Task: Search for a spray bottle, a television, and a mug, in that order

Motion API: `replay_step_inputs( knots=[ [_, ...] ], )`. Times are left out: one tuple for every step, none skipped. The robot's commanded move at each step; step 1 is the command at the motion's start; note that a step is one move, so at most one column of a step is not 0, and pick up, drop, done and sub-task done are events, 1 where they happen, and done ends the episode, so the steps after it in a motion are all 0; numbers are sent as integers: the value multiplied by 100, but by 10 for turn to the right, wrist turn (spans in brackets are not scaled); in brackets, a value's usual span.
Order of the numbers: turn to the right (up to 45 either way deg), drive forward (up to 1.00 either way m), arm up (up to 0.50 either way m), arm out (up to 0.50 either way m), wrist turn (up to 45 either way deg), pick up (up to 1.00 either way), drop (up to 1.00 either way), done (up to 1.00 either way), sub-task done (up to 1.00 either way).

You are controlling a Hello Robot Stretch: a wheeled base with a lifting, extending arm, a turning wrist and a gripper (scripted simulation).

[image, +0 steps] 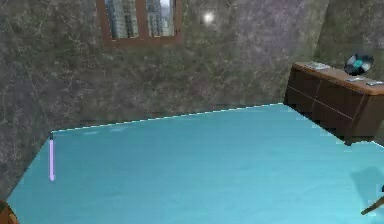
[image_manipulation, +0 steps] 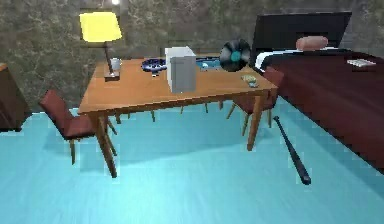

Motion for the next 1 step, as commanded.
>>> replay_step_inputs(
  knots=[
    [450,0,0,0,0,0,0,0,0]
  ],
)
